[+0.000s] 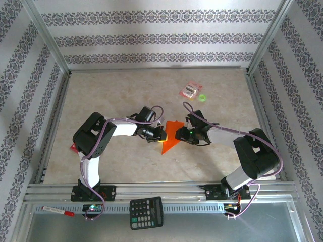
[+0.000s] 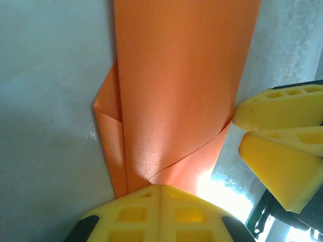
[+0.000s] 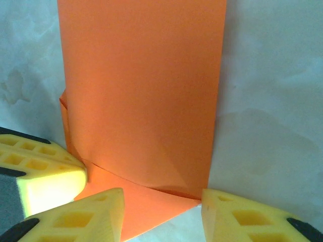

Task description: Fold a paper plane with a square sheet of paper (pick it up from the middle)

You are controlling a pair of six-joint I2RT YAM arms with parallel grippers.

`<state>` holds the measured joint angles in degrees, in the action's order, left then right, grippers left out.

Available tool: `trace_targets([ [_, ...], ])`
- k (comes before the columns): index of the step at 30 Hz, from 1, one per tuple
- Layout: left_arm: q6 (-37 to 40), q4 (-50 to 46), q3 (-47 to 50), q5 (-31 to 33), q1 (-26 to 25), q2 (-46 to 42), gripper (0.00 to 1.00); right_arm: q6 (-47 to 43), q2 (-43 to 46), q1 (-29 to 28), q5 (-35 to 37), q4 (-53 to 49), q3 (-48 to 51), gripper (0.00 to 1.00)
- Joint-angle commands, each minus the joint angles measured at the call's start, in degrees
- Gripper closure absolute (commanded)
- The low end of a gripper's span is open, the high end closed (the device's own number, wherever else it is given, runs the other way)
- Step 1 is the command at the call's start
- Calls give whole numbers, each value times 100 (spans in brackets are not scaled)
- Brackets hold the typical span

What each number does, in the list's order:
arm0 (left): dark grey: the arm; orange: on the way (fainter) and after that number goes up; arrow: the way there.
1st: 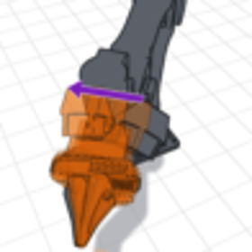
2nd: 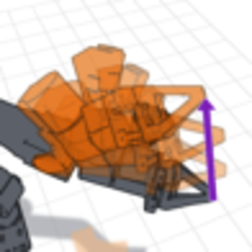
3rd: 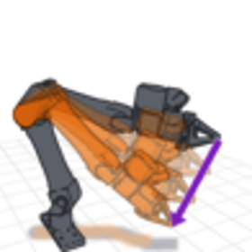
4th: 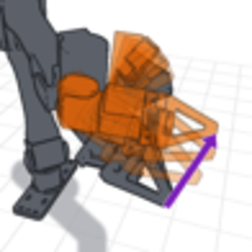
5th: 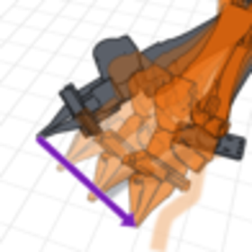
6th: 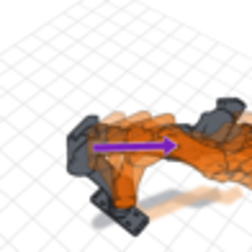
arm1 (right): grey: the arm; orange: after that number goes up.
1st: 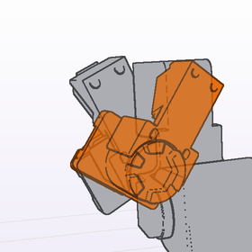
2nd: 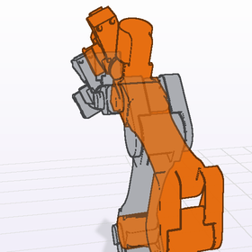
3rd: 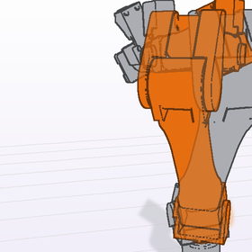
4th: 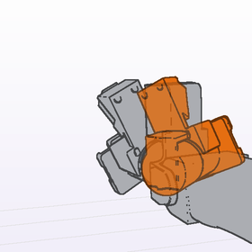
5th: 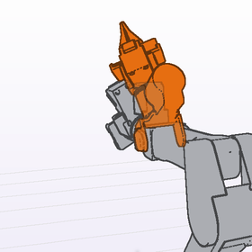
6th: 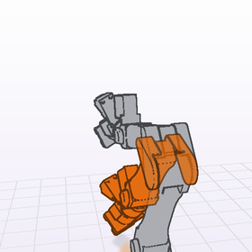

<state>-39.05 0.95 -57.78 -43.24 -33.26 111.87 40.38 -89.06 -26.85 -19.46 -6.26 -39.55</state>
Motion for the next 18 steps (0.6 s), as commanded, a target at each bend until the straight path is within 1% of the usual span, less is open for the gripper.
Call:
trace_targets([
  [1,73,-157,48,106,38,264,100,49,-119,-92,-444,666,-33,57],
  [6,82,-150,71,90,38,278,100,49,-165,-92,-585,744,-44,58],
  [10,88,-155,89,79,37,269,100,3,-76,-48,-477,671,15,58],
  [16,91,-170,81,79,38,260,100,-411,184,-18,408,-217,-155,57],
  [18,101,-166,82,79,38,265,100,-489,178,-33,563,-349,-175,56],
])
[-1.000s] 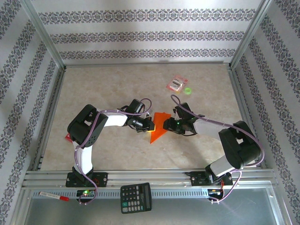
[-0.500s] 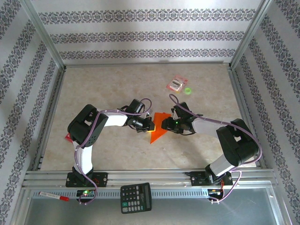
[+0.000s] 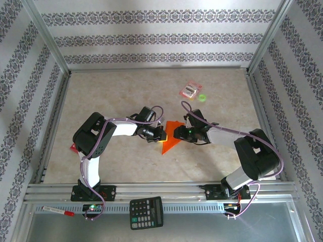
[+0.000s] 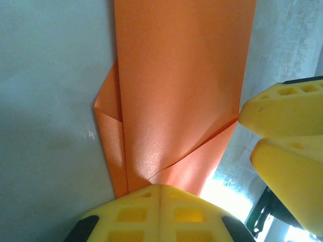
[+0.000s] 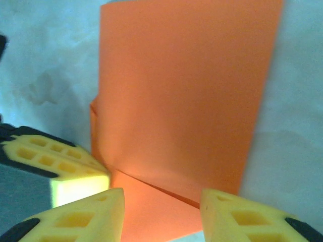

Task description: Fold a paper plane with a square sheet of paper (pick it up from the middle)

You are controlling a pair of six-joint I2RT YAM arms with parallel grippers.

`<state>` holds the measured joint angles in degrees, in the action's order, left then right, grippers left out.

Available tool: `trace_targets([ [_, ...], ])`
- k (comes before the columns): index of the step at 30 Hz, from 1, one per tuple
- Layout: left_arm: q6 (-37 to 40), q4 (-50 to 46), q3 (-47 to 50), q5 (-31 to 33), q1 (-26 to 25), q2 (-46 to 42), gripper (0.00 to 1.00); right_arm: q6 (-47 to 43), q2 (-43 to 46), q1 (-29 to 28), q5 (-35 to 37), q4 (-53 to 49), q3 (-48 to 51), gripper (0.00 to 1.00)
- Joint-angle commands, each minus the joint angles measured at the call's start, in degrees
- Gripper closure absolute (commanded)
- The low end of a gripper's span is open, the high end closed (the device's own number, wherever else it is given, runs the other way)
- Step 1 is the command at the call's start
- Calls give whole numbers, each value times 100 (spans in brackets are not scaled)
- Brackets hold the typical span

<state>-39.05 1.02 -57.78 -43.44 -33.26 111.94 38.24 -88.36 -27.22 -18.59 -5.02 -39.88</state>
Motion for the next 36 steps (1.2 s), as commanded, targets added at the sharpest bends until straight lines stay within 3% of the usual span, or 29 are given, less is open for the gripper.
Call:
trace_targets([
  [1,99,-168,84,99,38,266,100,-290,117,6,503,-481,-135,56],
  [17,93,-181,54,56,34,311,100,-346,-436,66,4,162,-407,57],
  [26,122,-237,4,43,44,333,100,-99,-62,317,-391,641,46,61],
  [30,117,-233,5,37,47,344,100,49,-86,526,-500,686,105,68],
  [36,125,-273,-21,53,32,348,100,201,-283,604,-611,677,6,90],
])
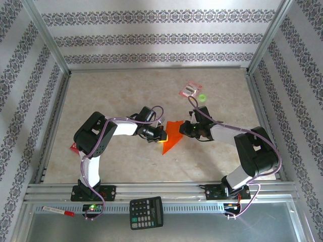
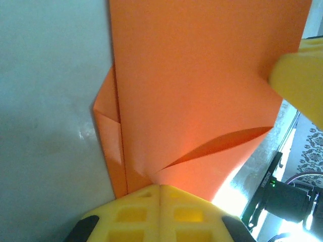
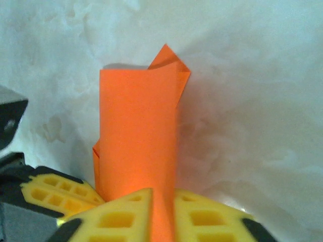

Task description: Fold a paper plane with a square sheet of paper (pick it up from the middle)

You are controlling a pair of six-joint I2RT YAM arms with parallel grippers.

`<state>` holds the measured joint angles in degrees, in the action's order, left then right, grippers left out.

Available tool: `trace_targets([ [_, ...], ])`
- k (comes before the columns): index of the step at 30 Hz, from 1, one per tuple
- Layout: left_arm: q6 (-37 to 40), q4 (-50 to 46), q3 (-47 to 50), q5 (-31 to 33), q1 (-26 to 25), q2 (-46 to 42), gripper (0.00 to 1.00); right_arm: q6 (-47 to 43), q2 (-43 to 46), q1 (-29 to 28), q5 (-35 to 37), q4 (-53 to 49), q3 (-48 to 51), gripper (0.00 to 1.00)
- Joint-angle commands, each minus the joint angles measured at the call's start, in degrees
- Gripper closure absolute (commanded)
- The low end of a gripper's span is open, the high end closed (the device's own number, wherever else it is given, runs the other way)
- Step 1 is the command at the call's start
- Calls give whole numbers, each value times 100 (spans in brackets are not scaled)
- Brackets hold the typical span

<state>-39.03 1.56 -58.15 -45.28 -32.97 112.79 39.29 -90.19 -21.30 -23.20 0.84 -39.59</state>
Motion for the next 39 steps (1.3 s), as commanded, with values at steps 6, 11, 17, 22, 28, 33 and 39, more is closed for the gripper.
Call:
trace_targets([
  [6,121,-260,268,374,3,-172,90,422,-52,-92,-263,-6,28,100],
  [11,36,285,1170,742,-7,-1234,67,1234,178,-538,-85,32,256,100],
  [17,673,153,2130,1799,-246,-2900,54,2246,570,-1064,356,199,496,100],
  [22,1671,-309,2329,3030,-1103,-3855,47,2674,638,-1307,422,216,463,100],
  [28,2492,-436,2195,4047,-1966,-3710,38,3018,688,-1345,343,259,427,100],
  [33,2896,-634,1884,5130,-2606,-3071,32,3251,743,-1348,299,294,397,100],
  [39,3098,-803,1476,6082,-2995,-2394,32,3330,727,-1359,281,365,424,100],
])
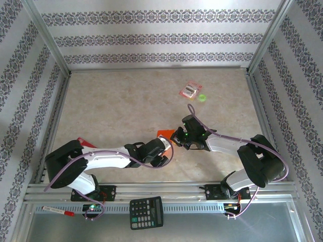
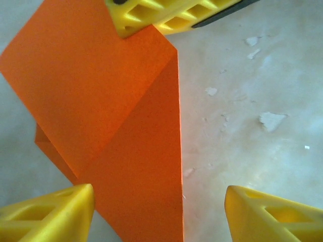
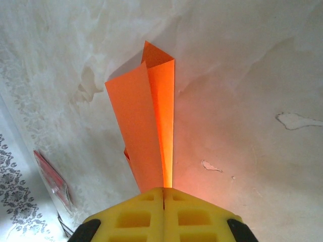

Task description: Fold a paper plane with a square sheet of paper (pick it up from the middle)

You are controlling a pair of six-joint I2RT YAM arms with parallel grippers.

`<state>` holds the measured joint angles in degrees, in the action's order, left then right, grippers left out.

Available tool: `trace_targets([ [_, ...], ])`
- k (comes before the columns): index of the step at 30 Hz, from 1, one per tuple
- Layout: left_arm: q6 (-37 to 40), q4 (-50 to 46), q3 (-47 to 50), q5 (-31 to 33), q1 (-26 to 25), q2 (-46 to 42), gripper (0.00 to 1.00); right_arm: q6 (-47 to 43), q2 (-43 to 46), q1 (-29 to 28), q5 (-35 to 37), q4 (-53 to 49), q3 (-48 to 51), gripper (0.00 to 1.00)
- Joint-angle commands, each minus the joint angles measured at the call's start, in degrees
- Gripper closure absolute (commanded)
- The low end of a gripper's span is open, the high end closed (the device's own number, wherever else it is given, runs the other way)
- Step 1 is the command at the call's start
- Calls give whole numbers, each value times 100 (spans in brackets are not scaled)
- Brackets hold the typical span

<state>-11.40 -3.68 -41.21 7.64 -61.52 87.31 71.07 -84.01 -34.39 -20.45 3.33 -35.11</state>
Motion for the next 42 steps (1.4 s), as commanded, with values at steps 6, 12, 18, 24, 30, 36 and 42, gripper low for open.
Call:
trace_targets([
  [6,375,-298,-439,1019,-237,613,45,188,38,-63,-25,218,13,100],
  [12,314,-316,-465,1064,-239,632,59,187,-8,-67,-50,295,48,100],
  [18,270,-351,-493,998,-238,603,71,145,-75,-59,-82,325,40,100],
  [24,218,-333,-484,937,-238,599,80,144,-103,-58,-98,341,47,100],
  [30,96,-274,-419,876,-230,553,89,105,-93,-37,-91,351,57,100],
  [36,-166,-113,-242,627,-113,319,98,-59,5,55,-169,279,31,94],
  [42,-667,273,30,-483,262,-27,100,-630,493,363,-315,-70,55,72],
])
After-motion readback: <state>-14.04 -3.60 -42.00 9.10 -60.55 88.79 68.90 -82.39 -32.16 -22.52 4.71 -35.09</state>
